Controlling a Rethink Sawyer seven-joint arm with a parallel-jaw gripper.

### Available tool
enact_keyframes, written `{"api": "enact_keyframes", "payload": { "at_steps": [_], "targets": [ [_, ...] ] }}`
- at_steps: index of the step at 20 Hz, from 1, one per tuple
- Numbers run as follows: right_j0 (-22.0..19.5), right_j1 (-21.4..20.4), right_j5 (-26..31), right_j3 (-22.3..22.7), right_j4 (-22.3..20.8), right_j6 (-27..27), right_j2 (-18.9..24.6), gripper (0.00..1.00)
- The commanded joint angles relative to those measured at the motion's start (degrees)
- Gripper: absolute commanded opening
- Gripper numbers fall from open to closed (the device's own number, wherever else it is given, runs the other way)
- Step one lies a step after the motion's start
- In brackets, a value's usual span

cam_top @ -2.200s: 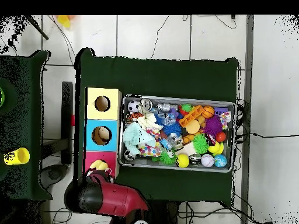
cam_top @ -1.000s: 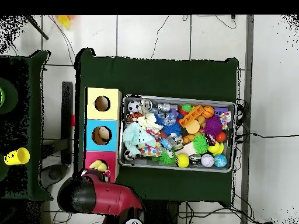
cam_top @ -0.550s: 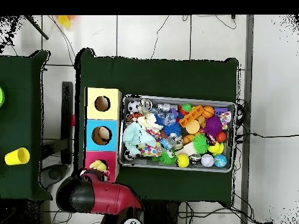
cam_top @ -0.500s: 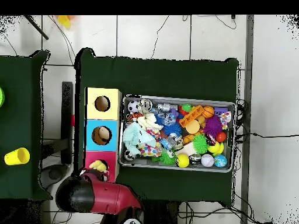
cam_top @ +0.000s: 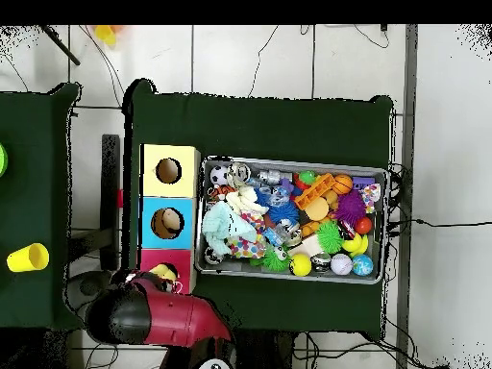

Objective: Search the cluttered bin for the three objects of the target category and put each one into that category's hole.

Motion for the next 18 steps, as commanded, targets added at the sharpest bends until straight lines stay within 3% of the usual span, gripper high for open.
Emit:
{"api": "enact_keyframes", "payload": {
  "at_steps": [1, 10, 18],
  "targets": [
    [-1.22, -0.68, 4.31, -5.61, 0.88, 8.97, 1.73, 0.0],
    [-2.26, 0.27, 4.22, -6.27, -0.81, 7.08, 0.72, 0.0],
    [-5.59, 7.22, -5.66, -4.98, -3.95, 5.01, 3.01, 0.0]
  ]
}}
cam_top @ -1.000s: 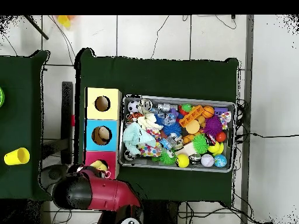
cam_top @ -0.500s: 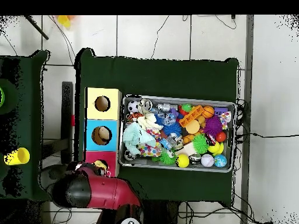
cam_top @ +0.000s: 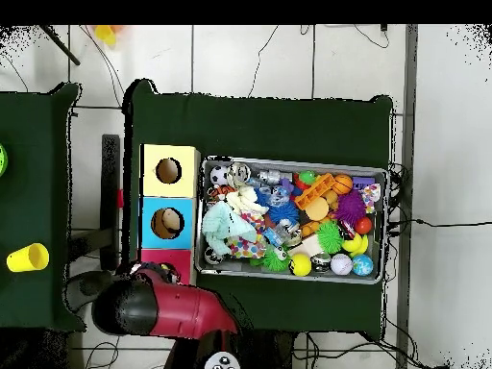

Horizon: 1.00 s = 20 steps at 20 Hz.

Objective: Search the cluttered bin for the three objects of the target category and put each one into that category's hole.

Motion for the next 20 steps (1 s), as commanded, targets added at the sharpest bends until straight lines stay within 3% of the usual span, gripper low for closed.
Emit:
{"api": "enact_keyframes", "payload": {
  "at_steps": [1, 8, 20],
  "targets": [
    [-4.13, 6.99, -6.12, -3.29, -4.07, 5.07, 3.11, 0.0],
    [-4.01, 8.39, -7.44, -2.56, -5.97, 6.14, 2.24, 0.0],
    [0.41, 3.17, -1.56, -0.96, -3.3, 10.15, 0.57, 0.0]
  ]
}}
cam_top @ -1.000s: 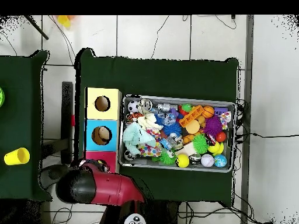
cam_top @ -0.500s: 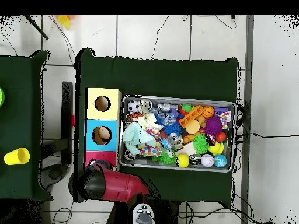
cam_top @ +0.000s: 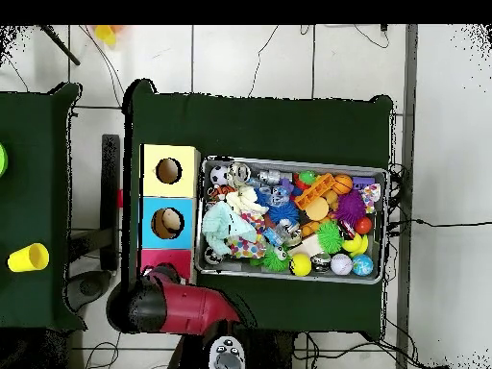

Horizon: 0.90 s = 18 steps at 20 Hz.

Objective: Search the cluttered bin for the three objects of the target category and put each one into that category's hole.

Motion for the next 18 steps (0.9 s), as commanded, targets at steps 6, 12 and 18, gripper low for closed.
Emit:
{"api": "enact_keyframes", "payload": {
  "at_steps": [6, 12, 18],
  "targets": [
    [2.84, -7.24, 10.73, -2.77, 1.15, 10.63, -1.7, 0.0],
    [-1.85, -10.72, 16.47, -3.19, 0.69, 6.44, 0.82, 0.0],
    [-6.87, -13.16, 21.06, -5.62, -7.24, -2.54, -2.4, 0.0]
  ]
}}
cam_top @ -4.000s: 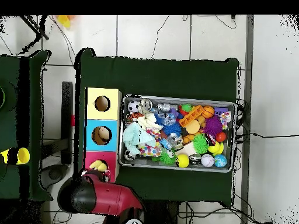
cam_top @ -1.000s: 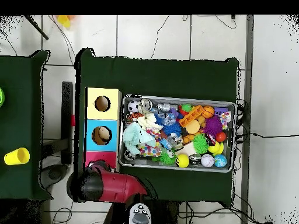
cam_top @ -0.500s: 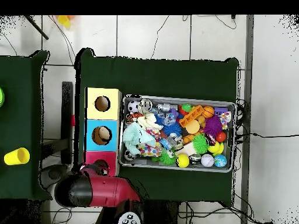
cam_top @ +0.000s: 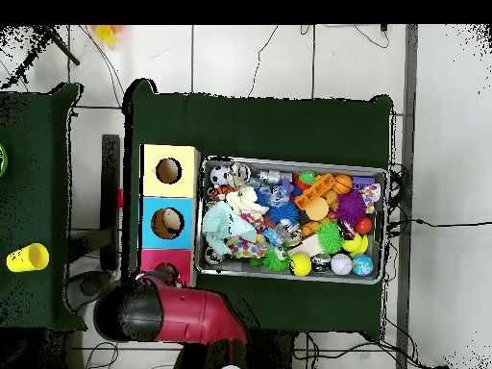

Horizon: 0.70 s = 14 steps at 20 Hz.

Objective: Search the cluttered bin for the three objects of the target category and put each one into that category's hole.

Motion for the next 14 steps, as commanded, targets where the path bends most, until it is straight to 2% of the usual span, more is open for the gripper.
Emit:
{"api": "enact_keyframes", "payload": {
  "at_steps": [1, 4, 7, 9, 14],
  "targets": [
    [-7.66, -4.41, 7.83, -5.33, -8.28, -4.72, -1.22, 0.0],
    [-15.58, -4.22, 3.89, -3.78, -11.77, -11.33, 3.35, 0.0],
    [-24.14, -0.92, 0.43, -4.34, -15.79, -16.19, 9.86, 0.0],
    [-28.37, 1.69, -0.38, -5.55, -18.34, -17.48, 13.42, 0.0],
    [-34.09, 4.2, 1.35, -7.78, -23.04, -16.82, 18.97, 0.0]
  ]
}}
